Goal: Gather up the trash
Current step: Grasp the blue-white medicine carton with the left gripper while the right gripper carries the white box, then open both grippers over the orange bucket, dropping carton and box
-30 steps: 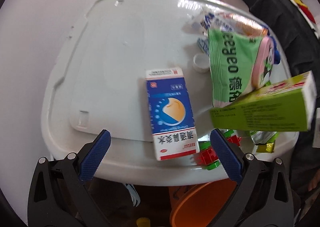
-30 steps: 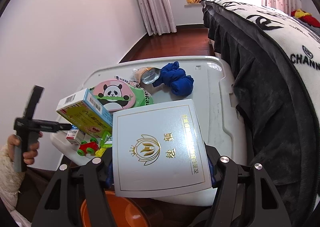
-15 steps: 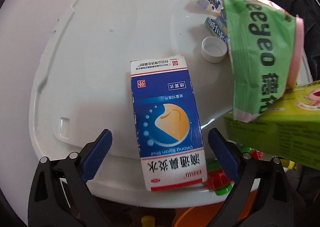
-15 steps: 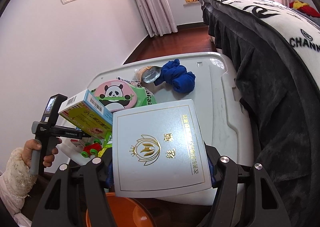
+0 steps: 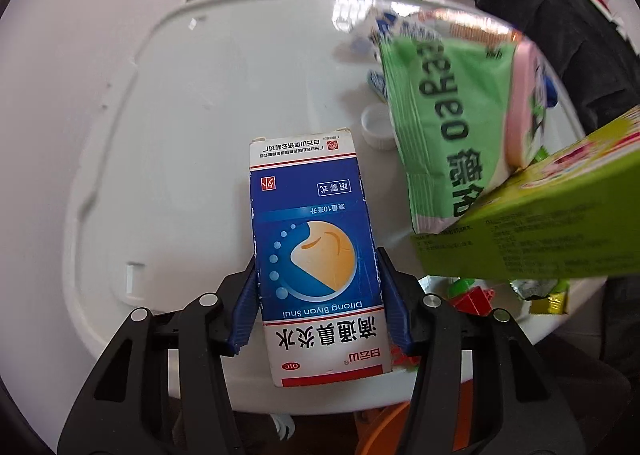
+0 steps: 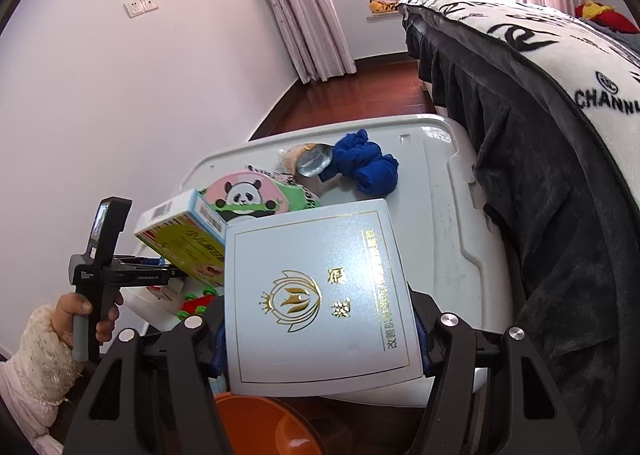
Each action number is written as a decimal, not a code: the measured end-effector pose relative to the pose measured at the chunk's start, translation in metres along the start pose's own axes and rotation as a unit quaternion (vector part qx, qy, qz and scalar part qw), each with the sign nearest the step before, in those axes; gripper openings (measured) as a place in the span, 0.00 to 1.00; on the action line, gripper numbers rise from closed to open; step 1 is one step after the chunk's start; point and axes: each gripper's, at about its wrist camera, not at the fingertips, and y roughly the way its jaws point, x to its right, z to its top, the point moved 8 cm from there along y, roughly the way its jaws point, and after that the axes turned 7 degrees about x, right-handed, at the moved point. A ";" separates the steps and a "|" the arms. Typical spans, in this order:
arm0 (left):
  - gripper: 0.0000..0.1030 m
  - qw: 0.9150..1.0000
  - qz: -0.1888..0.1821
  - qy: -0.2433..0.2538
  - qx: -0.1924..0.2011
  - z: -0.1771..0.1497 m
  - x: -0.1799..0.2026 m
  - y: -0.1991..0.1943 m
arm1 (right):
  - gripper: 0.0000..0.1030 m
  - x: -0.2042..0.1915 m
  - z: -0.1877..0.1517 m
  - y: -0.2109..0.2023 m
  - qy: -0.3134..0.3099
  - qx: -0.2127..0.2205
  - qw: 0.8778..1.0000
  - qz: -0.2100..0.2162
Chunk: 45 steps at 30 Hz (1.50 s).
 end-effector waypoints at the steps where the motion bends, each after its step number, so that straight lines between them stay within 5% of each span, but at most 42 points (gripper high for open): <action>1: 0.50 1.000 0.002 -0.004 0.005 0.000 -0.004 -0.013 | 0.62 -0.005 0.000 -0.004 0.003 0.004 1.000 0.003; 9: 0.50 0.997 -0.041 -0.041 0.045 -0.029 -0.014 -0.070 | 0.62 -0.044 -0.017 -0.035 0.018 0.009 0.999 0.025; 15: 0.50 0.993 -0.094 0.045 0.049 -0.096 0.048 -0.116 | 0.62 -0.077 -0.072 -0.049 0.018 -0.053 0.998 0.032; 24: 0.51 0.979 -0.146 0.067 -0.124 -0.216 0.109 -0.059 | 0.62 -0.092 -0.198 -0.022 0.023 -0.218 0.976 0.000; 27: 0.51 0.978 -0.102 0.104 -0.147 -0.239 0.117 -0.040 | 0.62 -0.086 -0.231 -0.008 0.040 -0.256 0.966 -0.011; 30: 0.52 0.976 -0.098 0.086 -0.176 -0.247 0.120 -0.018 | 0.62 -0.079 -0.261 0.003 0.030 -0.290 0.956 -0.026; 31: 0.53 0.974 -0.098 0.081 -0.186 -0.249 0.118 -0.011 | 0.62 -0.078 -0.265 0.004 0.030 -0.293 0.955 -0.029; 33: 0.70 0.968 -0.114 0.076 -0.212 -0.254 0.122 -0.002 | 0.67 -0.075 -0.271 0.007 0.036 -0.296 0.954 -0.029; 36: 0.78 0.966 -0.118 0.077 -0.217 -0.255 0.119 -0.004 | 0.89 -0.068 -0.264 0.005 0.053 -0.275 0.959 -0.030; 45: 0.78 0.968 -0.120 0.076 -0.205 -0.256 0.118 -0.013 | 0.89 -0.077 -0.250 0.000 0.048 -0.251 0.967 -0.018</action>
